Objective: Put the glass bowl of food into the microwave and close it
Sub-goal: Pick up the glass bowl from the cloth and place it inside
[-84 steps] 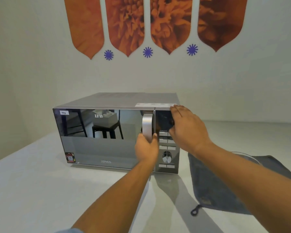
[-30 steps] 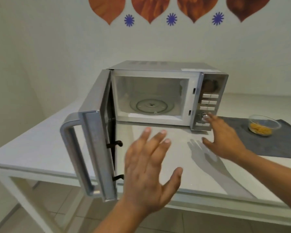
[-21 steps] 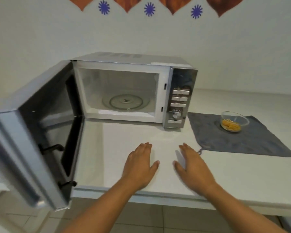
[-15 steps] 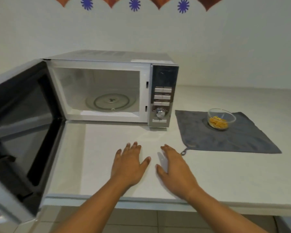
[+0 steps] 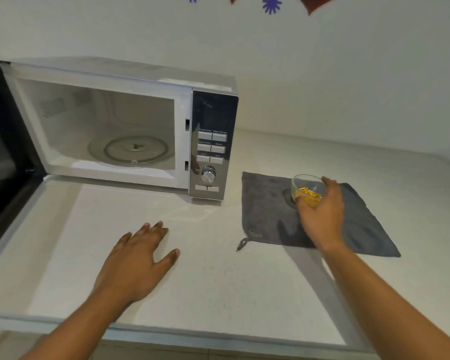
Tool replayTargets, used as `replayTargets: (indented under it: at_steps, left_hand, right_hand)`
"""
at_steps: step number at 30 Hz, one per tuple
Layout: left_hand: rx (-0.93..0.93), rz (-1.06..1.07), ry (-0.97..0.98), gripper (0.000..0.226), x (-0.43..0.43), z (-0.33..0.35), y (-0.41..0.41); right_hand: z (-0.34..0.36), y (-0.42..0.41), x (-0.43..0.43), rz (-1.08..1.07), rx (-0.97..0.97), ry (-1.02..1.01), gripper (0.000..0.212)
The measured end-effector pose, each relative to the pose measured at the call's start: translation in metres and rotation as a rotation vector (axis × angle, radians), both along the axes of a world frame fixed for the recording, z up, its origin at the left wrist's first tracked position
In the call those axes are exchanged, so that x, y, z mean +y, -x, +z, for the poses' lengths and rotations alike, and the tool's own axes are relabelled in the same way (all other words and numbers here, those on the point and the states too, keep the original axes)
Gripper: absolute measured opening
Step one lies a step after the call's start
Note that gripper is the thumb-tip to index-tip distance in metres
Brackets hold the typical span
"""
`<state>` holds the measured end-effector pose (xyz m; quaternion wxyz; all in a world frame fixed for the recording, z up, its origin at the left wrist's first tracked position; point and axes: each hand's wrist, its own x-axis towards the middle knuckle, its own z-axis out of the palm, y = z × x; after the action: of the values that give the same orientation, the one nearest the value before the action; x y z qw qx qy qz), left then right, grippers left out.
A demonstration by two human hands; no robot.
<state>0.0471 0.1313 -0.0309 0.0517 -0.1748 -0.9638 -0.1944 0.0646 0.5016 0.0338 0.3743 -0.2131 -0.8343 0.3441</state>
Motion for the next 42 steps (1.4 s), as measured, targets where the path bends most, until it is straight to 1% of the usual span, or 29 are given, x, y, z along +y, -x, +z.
replayTargets:
  at_steps: [2, 4, 7, 10, 12, 15, 17, 20, 23, 25, 27, 30, 31, 33, 35, 37, 39, 42]
  left_hand:
    - [-0.004, 0.006, -0.005, 0.072, -0.001, 0.000, 0.001]
    - [-0.007, 0.008, -0.019, 0.073, -0.001, 0.000, 0.001]
    - [-0.016, 0.008, -0.028, 0.075, -0.001, 0.002, 0.000]
    - [-0.029, 0.017, -0.039, 0.078, 0.000, 0.004, 0.000]
    - [-0.031, 0.023, -0.029, 0.078, 0.001, 0.005, 0.000]
    - [-0.042, 0.023, -0.024, 0.078, 0.001, 0.006, 0.001]
    - [-0.054, 0.027, -0.030, 0.078, 0.001, 0.007, 0.001]
    - [-0.061, 0.018, -0.069, 0.074, 0.002, 0.009, -0.001]
    - [-0.078, 0.005, -0.151, 0.066, 0.000, 0.010, -0.001]
    - [-0.101, 0.019, -0.201, 0.067, -0.007, 0.012, 0.000]
    - [-0.153, 0.008, -0.239, 0.074, -0.007, 0.015, -0.001]
    - [-0.287, 0.021, -0.480, 0.091, -0.007, 0.026, -0.002]
    - [-0.310, -0.014, -0.548, 0.100, -0.005, 0.031, -0.003]
    - [-0.333, -0.118, -0.584, 0.121, -0.005, 0.038, -0.001]
    - [-0.346, -0.190, -0.612, 0.132, -0.001, 0.047, 0.002]
    - [-0.322, -0.159, -0.732, 0.134, -0.003, 0.054, 0.010]
    - [-0.248, -0.104, -0.825, 0.135, -0.008, 0.060, 0.023]
    - [-0.136, -0.033, -0.878, 0.133, -0.019, 0.072, 0.045]
  right_hand:
    - [-0.004, 0.010, 0.026, -0.053, -0.070, 0.080, 0.081]
    - [-0.010, 0.017, 0.045, -0.040, -0.137, 0.154, 0.085]
    - [-0.020, 0.022, 0.059, -0.005, -0.216, 0.214, 0.075]
    - [-0.025, 0.028, 0.068, 0.013, -0.221, 0.191, 0.060]
    - [-0.025, 0.031, 0.074, -0.011, -0.221, 0.140, 0.052]
    - [-0.022, 0.027, 0.080, -0.031, -0.240, 0.034, 0.050]
    - [-0.022, 0.020, 0.076, 0.002, -0.223, 0.011, 0.046]
    - [-0.018, 0.003, 0.062, 0.075, -0.214, 0.002, 0.037]
    - [-0.011, -0.019, 0.039, 0.166, -0.230, -0.022, 0.036]
    - [-0.003, -0.026, 0.013, 0.267, -0.242, -0.025, 0.036]
    - [0.002, -0.034, -0.015, 0.409, -0.235, 0.059, 0.031]
    - [0.000, -0.033, -0.066, 0.639, -0.263, 0.253, 0.035]
    - [-0.002, -0.033, -0.082, 0.700, -0.266, 0.310, 0.037]
    - [-0.006, -0.029, -0.115, 0.803, -0.296, 0.381, 0.043]
    - [-0.006, -0.023, -0.139, 0.872, -0.319, 0.401, 0.050]
    - [-0.002, -0.010, -0.157, 0.893, -0.294, 0.374, 0.053]
    - [0.008, 0.008, -0.172, 0.903, -0.202, 0.337, 0.052]
    - [0.024, 0.037, -0.193, 0.981, -0.092, 0.318, 0.048]
